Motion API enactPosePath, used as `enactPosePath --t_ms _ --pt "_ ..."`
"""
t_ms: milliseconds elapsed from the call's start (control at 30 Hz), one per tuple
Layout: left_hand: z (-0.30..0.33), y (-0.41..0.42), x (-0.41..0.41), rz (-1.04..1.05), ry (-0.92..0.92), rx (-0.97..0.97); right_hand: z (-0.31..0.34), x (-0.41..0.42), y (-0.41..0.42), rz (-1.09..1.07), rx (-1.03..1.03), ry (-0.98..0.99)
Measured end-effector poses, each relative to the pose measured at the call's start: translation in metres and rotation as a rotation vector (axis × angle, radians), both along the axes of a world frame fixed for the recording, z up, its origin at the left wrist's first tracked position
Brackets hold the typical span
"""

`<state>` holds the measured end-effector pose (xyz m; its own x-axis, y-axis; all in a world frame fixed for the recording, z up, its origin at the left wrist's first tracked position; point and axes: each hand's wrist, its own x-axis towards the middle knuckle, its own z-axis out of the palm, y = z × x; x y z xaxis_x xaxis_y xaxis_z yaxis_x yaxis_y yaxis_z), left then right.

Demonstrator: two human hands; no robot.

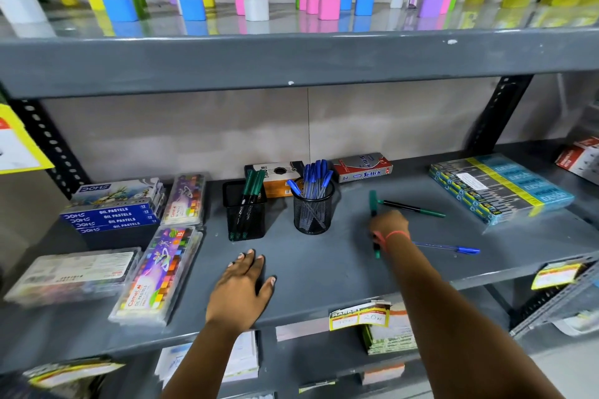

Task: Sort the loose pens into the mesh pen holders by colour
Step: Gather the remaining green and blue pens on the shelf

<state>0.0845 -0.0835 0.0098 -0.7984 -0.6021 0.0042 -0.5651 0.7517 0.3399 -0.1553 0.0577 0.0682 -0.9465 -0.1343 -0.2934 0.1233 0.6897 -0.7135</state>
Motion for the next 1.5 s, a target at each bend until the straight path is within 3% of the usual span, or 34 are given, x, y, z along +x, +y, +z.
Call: enactPosePath --t_ms 133,267,333,700,833,967,1167,1300,1400,1500 --pt "0.001 -0.004 0.006 0.062 -0.001 -0.023 0.035 -0.001 -0.014 -0.195 -0.396 0.119" --pt "0.0 -0.005 0.006 0.093 0.016 -0.022 0.07 0.02 -0.057 -0.021 -0.757 0.091" --pt "-0.002 -0.005 0.005 0.098 0.028 -0.024 0.078 0.038 -0.08 0.102 -0.796 0.092" --pt "-0.008 -0.008 0.006 0.103 0.052 -0.03 0.044 0.085 -0.146 0.427 -0.365 0.229" --pt "-0.008 -0.007 0.005 0.098 0.059 -0.032 0.04 0.084 -0.143 0.437 -0.326 0.226" --pt "-0.007 -0.007 0.005 0.097 0.056 -0.03 0.042 0.078 -0.128 0.342 -0.399 0.265" --pt "-0.003 -0.005 0.006 0.093 0.061 -0.017 0.032 0.054 -0.063 -0.028 -0.42 0.383" --pt "-0.001 -0.003 0.005 0.085 0.065 -0.019 0.007 0.024 -0.006 -0.111 -0.067 0.387" --pt "-0.001 -0.002 0.005 0.085 0.066 -0.024 -0.017 0.011 0.033 -0.056 0.221 0.277" --pt "-0.001 -0.002 0.005 0.097 0.074 -0.016 -0.036 0.011 0.054 0.029 0.366 0.275"
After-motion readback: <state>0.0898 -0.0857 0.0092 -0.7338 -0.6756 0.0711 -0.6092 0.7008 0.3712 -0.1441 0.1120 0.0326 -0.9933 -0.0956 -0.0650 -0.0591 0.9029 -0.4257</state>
